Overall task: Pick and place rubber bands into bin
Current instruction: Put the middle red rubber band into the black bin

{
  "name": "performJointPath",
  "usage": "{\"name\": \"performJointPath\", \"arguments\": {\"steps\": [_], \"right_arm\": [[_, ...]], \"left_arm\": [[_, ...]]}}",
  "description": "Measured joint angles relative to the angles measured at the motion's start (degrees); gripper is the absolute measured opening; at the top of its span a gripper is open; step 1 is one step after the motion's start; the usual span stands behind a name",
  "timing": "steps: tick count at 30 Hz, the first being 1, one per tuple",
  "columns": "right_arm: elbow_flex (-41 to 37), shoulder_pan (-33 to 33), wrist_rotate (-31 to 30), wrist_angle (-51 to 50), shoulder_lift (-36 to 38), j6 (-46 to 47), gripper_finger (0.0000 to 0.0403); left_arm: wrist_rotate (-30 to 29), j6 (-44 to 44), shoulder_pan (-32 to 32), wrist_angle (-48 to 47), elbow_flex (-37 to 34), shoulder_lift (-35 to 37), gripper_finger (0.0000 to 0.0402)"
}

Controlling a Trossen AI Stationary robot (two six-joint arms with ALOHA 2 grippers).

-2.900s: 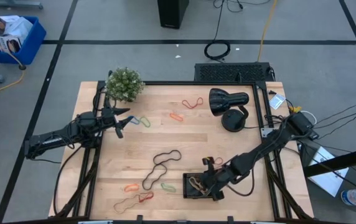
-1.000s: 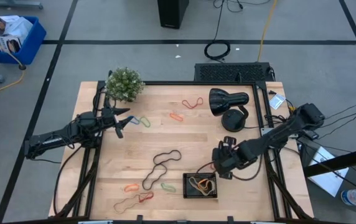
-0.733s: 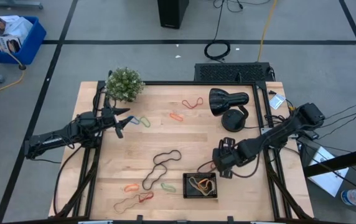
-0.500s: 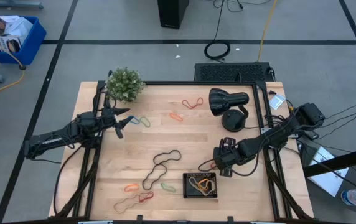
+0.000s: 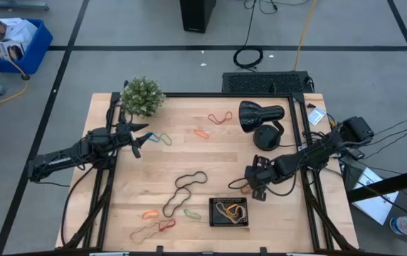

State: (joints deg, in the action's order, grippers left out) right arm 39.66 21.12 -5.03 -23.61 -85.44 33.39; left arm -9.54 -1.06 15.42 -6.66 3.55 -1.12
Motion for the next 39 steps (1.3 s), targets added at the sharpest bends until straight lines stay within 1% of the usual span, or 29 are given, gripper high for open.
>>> {"name": "performJointPath", "arguments": {"steps": [5,8,13,18,24,28,35,39], "right_arm": [[-0.2,0.3,0.4,1.2,1.4,0.0,0.013],[-0.3,0.3,1.0,2.2,2.2,1.5,0.013],[-0.7,0.3,0.7,2.1,2.1,1.1,0.0126],[-3.4,0.4,-1.1,3.0,2.1,4.0,0.01],[-6.3,0.4,-1.2,2.8,2.0,5.0,0.0048],[-6.7,0.4,-1.2,2.6,2.0,4.7,0.001],[-6.7,0.4,-1.3,2.8,2.4,5.4,0.0002],[-5.5,0.3,-2.0,2.7,4.7,5.6,0.0001]], "left_arm": [[0.0,0.0,0.0,0.0,0.0,0.0,0.0216],[0.0,0.0,0.0,0.0,0.0,0.0,0.0216],[0.0,0.0,0.0,0.0,0.0,0.0,0.0216],[0.0,0.0,0.0,0.0,0.0,0.0,0.0216],[0.0,0.0,0.0,0.0,0.0,0.0,0.0216],[0.0,0.0,0.0,0.0,0.0,0.0,0.0216],[0.0,0.0,0.0,0.0,0.0,0.0,0.0216],[0.0,0.0,0.0,0.0,0.0,0.0,0.0216]]}}
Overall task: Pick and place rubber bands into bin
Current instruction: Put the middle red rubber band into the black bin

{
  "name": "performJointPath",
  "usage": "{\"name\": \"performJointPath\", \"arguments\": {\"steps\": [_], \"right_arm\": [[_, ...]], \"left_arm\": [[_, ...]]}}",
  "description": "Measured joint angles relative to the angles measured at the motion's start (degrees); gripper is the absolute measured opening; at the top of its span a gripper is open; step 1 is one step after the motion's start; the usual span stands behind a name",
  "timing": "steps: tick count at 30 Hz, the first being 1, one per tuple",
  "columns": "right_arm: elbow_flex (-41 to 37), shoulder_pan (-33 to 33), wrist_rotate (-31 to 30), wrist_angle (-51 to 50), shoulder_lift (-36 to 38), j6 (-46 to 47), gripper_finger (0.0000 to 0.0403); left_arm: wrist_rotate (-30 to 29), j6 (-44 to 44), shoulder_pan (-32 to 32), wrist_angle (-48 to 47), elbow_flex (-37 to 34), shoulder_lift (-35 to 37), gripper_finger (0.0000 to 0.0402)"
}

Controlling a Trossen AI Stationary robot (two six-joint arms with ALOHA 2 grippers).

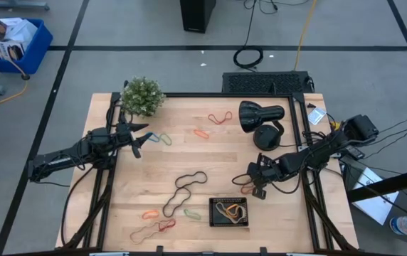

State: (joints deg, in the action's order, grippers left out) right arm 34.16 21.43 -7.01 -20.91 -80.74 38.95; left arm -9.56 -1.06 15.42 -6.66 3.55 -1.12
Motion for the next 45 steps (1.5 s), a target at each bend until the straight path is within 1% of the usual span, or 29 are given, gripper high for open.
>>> {"name": "performJointPath", "arguments": {"steps": [4,10,15,19,21,26,29,30,32,36,41,45], "right_arm": [[1.0,0.1,-1.4,-2.8,4.4,-1.7,0.0001],[3.2,0.1,-7.8,0.1,11.8,-4.9,0.0001],[4.0,0.1,-10.4,8.6,17.4,-8.7,0.0],[3.9,0.1,-10.7,19.1,20.9,-14.1,0.0],[3.9,0.1,-10.2,25.2,22.2,-16.9,0.0],[3.9,0.1,-3.7,39.9,24.0,-22.4,0.0],[4.0,0.1,0.1,45.8,24.0,-23.9,0.0],[4.4,0.1,1.1,45.6,24.0,-24.2,0.0],[6.2,0.5,1.2,43.8,23.8,-24.7,0.0],[11.3,2.1,1.1,36.7,21.6,-26.2,0.0],[19.2,4.2,0.8,28.7,16.4,-28.6,0.0],[23.4,6.0,0.8,24.4,11.2,-29.2,0.0]], "left_arm": [[0.0,0.0,0.0,0.0,0.0,0.0,0.0216],[0.0,0.0,0.0,0.0,0.0,0.0,0.0216],[0.0,0.0,0.0,0.0,0.0,0.0,0.0216],[0.0,-0.3,0.0,-0.1,0.0,0.0,0.0216],[0.0,-0.3,0.0,-0.1,0.0,0.0,0.0216],[0.0,-0.3,0.0,-0.1,0.0,0.0,0.0216],[0.0,-0.3,0.0,0.0,0.0,0.0,0.0216],[0.0,-0.3,0.0,0.0,0.0,0.0,0.0216],[0.0,-0.3,0.0,0.0,0.0,0.0,0.0216],[0.0,-0.3,0.0,0.0,0.0,0.0,0.0216],[0.0,-0.2,0.0,0.0,0.0,0.0,0.0216],[0.0,-0.4,0.0,0.0,0.0,0.0,0.0216]]}}
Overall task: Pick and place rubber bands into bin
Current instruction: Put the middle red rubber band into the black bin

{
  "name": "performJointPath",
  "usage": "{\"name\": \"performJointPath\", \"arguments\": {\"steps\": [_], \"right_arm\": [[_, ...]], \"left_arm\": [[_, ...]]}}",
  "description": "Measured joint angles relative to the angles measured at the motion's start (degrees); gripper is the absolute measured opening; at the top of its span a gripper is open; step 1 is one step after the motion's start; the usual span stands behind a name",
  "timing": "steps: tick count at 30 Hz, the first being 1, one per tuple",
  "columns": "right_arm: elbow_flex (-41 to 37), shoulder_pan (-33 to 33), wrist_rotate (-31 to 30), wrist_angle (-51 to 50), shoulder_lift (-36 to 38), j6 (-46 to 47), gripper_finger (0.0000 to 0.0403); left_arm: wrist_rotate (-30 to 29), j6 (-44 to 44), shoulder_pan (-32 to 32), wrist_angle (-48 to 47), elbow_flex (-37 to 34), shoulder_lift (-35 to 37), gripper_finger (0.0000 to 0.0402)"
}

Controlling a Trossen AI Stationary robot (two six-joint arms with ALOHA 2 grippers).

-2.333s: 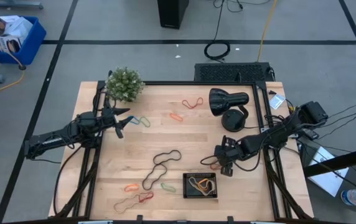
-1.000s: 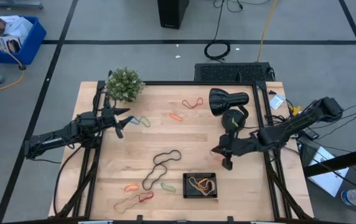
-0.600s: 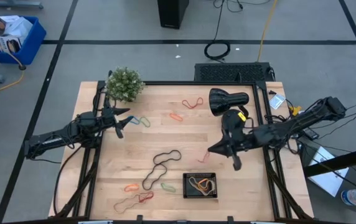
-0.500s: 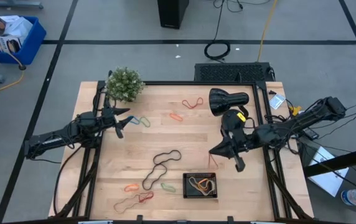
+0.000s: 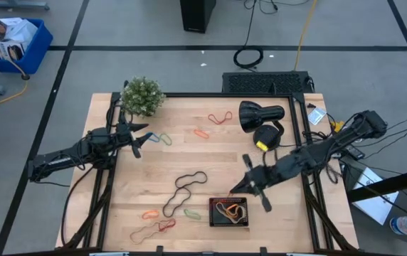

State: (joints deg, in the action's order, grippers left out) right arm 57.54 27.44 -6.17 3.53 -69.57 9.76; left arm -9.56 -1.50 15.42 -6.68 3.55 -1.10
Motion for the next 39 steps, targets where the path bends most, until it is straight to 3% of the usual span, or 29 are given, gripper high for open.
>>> {"name": "performJointPath", "arguments": {"steps": [25,39], "right_arm": [[1.8,4.7,-1.3,-5.6,-19.2,5.2,0.0],[-4.7,4.4,-1.5,-5.3,-24.1,12.3,0.0]], "left_arm": [[0.0,0.2,0.0,0.0,0.0,0.0,0.0216],[0.0,0.2,0.0,0.0,0.0,0.0,0.0216]]}}
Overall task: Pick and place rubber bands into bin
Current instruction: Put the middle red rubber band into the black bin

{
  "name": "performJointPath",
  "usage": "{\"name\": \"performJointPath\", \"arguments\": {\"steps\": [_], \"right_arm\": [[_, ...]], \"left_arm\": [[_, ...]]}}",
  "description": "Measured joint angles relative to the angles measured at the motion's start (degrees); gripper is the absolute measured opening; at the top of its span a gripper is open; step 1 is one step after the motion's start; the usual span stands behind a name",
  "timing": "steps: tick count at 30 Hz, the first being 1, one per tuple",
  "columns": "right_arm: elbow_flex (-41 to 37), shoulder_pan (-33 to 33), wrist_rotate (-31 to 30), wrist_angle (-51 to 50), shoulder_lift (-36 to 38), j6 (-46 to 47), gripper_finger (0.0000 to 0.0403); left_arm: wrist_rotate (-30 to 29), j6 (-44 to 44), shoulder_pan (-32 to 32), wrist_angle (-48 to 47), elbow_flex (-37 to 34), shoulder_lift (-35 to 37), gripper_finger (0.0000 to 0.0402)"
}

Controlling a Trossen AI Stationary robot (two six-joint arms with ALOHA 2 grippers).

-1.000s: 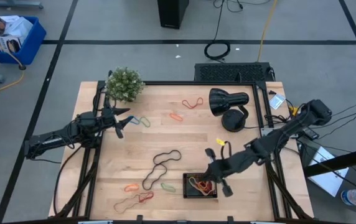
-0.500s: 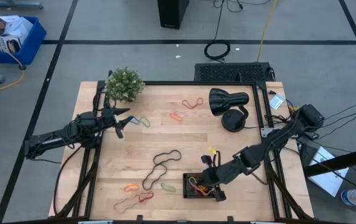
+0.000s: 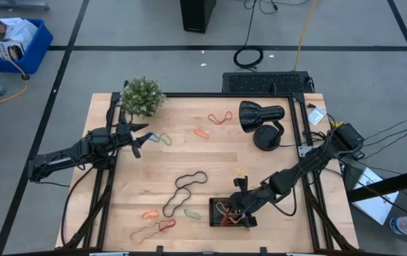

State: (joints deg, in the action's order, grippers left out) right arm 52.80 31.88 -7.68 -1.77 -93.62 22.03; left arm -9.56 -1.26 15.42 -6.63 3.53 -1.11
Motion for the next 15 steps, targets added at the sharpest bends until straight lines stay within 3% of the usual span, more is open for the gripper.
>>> {"name": "performJointPath", "arguments": {"steps": [15], "right_arm": [[-1.5,0.0,0.2,0.3,0.0,0.1,0.003]], "left_arm": [[0.0,0.0,0.0,0.0,0.0,0.0,0.0216]]}}
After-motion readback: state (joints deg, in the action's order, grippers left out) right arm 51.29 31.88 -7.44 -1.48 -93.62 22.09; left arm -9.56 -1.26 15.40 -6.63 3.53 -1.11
